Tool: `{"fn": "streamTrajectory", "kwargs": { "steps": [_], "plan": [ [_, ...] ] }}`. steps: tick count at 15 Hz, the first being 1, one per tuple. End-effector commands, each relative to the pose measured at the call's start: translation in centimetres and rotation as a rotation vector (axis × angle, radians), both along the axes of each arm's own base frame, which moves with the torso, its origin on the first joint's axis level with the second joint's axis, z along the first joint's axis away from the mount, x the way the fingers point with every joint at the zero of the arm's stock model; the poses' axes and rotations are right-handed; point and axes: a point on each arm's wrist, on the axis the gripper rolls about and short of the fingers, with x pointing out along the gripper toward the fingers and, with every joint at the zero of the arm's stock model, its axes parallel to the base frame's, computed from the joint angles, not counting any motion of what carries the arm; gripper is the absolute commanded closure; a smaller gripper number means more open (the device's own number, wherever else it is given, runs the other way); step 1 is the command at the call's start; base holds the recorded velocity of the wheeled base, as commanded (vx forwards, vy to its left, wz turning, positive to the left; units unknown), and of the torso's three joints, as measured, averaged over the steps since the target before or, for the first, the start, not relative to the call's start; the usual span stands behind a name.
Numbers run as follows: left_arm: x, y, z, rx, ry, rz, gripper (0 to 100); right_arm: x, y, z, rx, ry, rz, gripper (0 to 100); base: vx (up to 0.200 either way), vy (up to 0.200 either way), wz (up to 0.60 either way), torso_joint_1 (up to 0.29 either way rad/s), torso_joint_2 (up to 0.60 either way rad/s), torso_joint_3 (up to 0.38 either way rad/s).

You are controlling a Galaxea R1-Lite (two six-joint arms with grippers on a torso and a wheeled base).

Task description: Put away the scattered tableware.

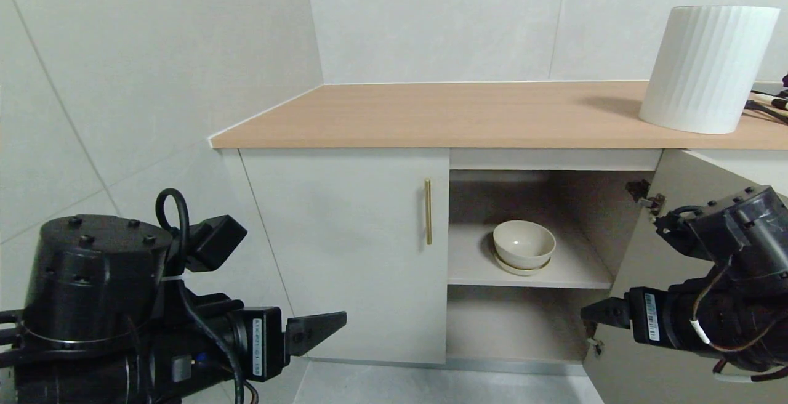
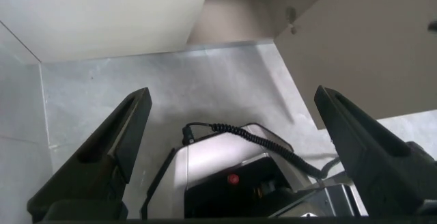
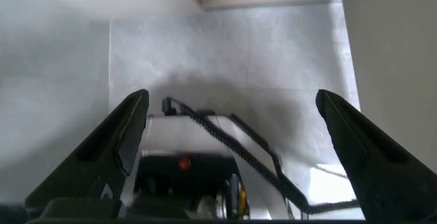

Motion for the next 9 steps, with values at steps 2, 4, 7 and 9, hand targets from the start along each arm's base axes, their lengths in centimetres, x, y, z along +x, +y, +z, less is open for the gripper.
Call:
{"fn": "streamTrajectory", "kwargs": {
  "steps": [2,4,7,9],
  "plan": [
    [0.29,-0.21,-0.47,0.017,0.017,0.003,0,-0.75,0.06,-0.05,-0.015,-0.01,0.009,0,-0.2,0.0,0.0,0.002,0.0,-0.002],
    [0.36,-0.29,-0.6,0.021,0.022,0.002,0,-0.79,0.03,-0.16,-0.02,-0.007,0.009,0,-0.2,0.0,0.0,0.007,0.0,0.0],
    [0.35,-0.32,-0.58,0.02,0.021,0.001,0,-0.81,0.02,-0.2,-0.02,-0.006,0.009,0,-0.2,0.0,0.0,0.001,0.0,0.007],
    [0.37,-0.29,-0.58,0.02,0.021,0.002,0,-0.82,0.01,-0.31,-0.023,-0.002,0.009,0,-0.2,0.0,0.0,0.002,0.0,0.002]
  ]
}}
